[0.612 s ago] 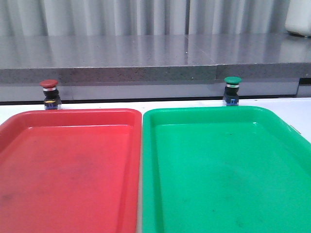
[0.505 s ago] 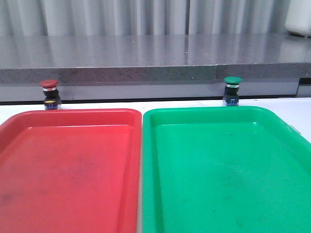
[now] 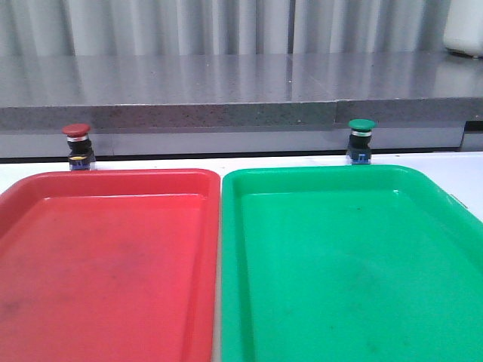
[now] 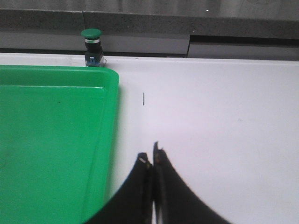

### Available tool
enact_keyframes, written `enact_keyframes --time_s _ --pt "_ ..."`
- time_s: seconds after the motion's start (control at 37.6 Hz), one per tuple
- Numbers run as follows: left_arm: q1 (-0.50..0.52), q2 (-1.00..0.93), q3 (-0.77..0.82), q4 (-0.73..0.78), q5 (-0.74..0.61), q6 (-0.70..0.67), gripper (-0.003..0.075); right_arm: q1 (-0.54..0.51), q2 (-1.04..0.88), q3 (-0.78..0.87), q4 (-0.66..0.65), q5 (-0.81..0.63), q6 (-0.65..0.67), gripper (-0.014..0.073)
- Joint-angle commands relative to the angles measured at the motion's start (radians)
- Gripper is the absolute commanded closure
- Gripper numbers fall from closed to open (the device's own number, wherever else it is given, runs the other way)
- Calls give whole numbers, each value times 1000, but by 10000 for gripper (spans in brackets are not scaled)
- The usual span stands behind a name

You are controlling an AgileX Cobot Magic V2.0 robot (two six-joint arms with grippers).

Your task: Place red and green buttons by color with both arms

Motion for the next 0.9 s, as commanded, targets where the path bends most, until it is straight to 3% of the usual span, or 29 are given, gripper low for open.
enact_keyframes --time_s 0.0,0.4,0.61,0.88 --pt "-7 -15 24 -10 -82 2 740 -8 -18 -12 -11 -87 -6 662" --pt "-7 -15 24 -6 -94 2 740 -8 -18 -12 -4 -161 -6 662" --pt "-7 -13 0 -6 -313 2 740 -8 -17 -32 -3 -220 -6 662" --pt "-7 124 -232 -6 -132 2 740 -8 39 -264 33 -116 2 660"
